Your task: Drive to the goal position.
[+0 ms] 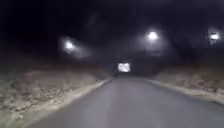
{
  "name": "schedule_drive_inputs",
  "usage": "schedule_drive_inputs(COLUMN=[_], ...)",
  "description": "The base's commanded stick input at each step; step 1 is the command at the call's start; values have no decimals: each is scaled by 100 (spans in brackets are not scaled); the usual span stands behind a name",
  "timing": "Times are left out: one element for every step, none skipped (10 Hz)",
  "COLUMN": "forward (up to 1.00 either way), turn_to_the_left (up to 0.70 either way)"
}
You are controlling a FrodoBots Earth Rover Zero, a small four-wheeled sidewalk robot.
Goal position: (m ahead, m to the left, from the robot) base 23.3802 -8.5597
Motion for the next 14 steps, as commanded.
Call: schedule_drive_inputs(forward=[82,85,85,85,85,85,85,85,85,85,85,85,85,85], turn_to_the_left=[3,2,0,-9,-14,-7,-6,-6,-7,-9,-10,-9,-8,-3])
